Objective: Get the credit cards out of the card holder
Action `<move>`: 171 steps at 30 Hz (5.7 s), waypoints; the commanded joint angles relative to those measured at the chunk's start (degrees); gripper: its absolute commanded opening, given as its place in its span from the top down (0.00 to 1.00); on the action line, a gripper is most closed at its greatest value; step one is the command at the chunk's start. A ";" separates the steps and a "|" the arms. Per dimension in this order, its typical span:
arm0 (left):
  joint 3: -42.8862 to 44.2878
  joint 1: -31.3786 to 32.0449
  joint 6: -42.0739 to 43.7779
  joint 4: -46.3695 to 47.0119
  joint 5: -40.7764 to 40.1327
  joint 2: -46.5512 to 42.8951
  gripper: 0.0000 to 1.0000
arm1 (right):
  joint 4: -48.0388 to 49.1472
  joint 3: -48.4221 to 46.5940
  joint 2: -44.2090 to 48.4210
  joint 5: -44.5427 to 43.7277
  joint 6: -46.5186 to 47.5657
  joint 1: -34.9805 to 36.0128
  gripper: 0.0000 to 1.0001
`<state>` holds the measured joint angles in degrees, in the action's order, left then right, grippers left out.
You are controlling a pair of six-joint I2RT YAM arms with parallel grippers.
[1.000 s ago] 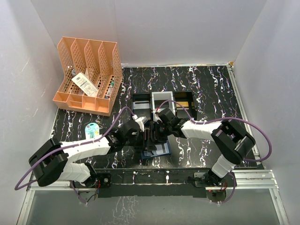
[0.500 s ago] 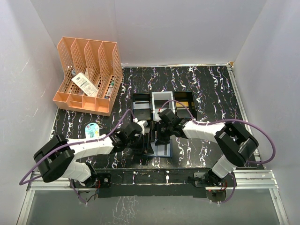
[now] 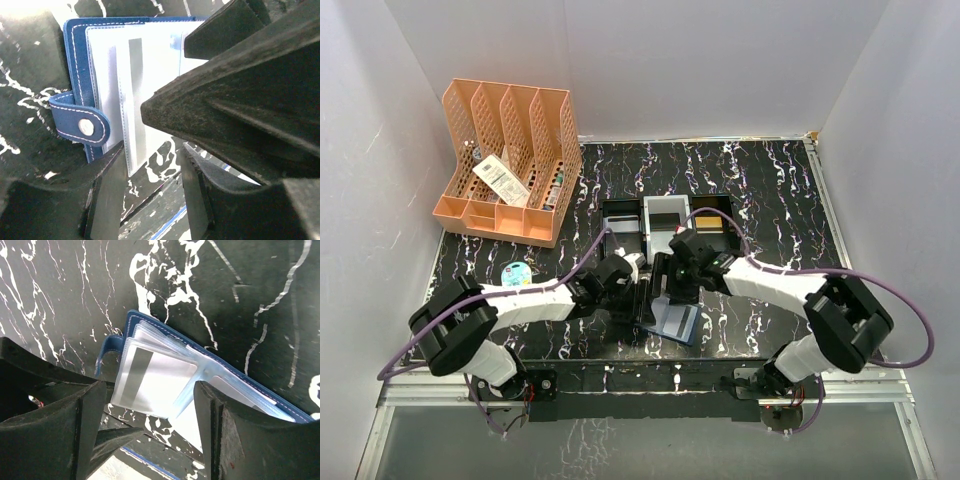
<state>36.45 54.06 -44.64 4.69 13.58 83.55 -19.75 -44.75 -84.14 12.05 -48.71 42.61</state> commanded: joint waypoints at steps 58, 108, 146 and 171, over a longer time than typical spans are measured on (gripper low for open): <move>5.67 5.99 -3.96 -31.30 -18.52 -32.32 0.38 | 2.65 11.95 5.78 3.50 12.24 -10.49 0.46; 11.30 -12.83 10.38 -14.34 3.52 7.16 0.66 | 12.90 4.27 -9.31 8.80 -1.78 -6.68 0.72; 5.14 -11.56 4.67 -7.81 9.77 -3.57 0.70 | 25.52 9.51 -11.93 28.40 -0.42 -8.19 0.96; 2.61 -8.02 4.90 -12.21 4.17 1.94 0.84 | 34.28 14.77 -8.79 27.60 -7.85 -7.44 0.88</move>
<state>39.75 45.87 -40.49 -4.97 19.68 86.83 12.12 -30.85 -94.17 40.03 -55.72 34.57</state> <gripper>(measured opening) 0.163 0.153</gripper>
